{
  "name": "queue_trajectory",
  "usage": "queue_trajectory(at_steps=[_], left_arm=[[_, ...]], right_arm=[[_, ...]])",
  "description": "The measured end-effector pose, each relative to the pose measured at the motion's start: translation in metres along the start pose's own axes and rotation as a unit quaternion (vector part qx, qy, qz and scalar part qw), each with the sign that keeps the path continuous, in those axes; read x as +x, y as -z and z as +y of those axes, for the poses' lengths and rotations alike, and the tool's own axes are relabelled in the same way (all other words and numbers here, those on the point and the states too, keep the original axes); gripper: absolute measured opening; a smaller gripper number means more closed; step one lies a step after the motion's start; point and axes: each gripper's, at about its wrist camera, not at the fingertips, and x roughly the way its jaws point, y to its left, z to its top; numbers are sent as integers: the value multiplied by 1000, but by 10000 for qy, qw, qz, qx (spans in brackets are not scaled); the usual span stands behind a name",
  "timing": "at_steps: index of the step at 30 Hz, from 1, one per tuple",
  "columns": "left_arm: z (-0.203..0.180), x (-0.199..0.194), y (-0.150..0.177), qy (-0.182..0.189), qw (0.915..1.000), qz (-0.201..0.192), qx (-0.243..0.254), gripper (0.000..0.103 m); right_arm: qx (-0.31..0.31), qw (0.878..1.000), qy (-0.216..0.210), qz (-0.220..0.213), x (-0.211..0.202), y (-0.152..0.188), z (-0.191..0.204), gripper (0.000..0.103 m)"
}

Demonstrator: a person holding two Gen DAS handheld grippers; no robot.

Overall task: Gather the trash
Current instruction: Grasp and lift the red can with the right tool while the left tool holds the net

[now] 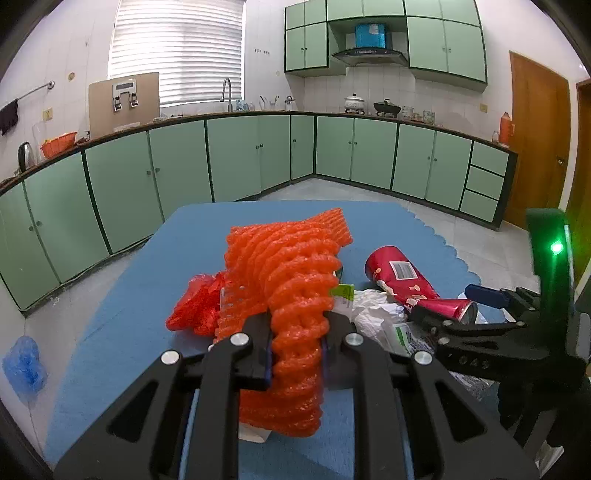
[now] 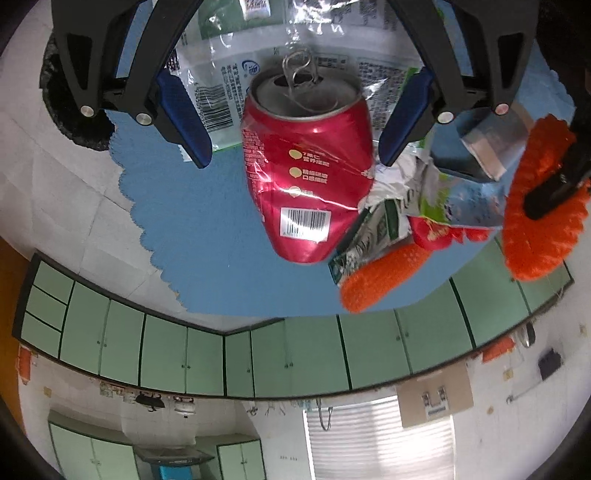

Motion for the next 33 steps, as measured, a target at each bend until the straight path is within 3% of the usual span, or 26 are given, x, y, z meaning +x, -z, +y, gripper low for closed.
queue_trajectory(at_steps=[5, 9, 11, 15, 17, 19, 21, 23, 29, 33], left_arm=[[2, 8, 0, 40, 10000, 80, -36, 16], [6, 13, -1, 67, 9999, 118, -84, 16], [6, 15, -1, 83, 9998, 135, -97, 16], [7, 19, 0, 129, 9997, 156, -105, 16], [6, 20, 0, 142, 9997, 169, -95, 16], [6, 22, 1, 156, 9997, 187, -95, 16], [6, 23, 1, 159, 9997, 196, -75, 16], [7, 23, 0, 167, 9996, 200, -55, 16], [4, 23, -1, 160, 9997, 193, -23, 16], [0, 26, 0, 164, 9996, 219, -17, 16]], right_arm=[[-70, 9995, 10, 294, 14, -4, -1, 78], [486, 9969, -461, 420, 15, -9, -20, 76], [721, 9938, -708, 458, 13, -12, -29, 70], [713, 9936, -730, 488, 14, -13, -35, 62], [702, 9941, -626, 532, 16, -12, -35, 64], [697, 9947, -520, 554, 17, -12, -33, 78], [725, 9944, -485, 591, 20, -12, -36, 82], [774, 9933, -517, 689, 25, -11, -38, 82], [1254, 9833, -1138, 663, 23, -17, -59, 86], [1325, 9827, -1087, 702, 25, -20, -66, 84]])
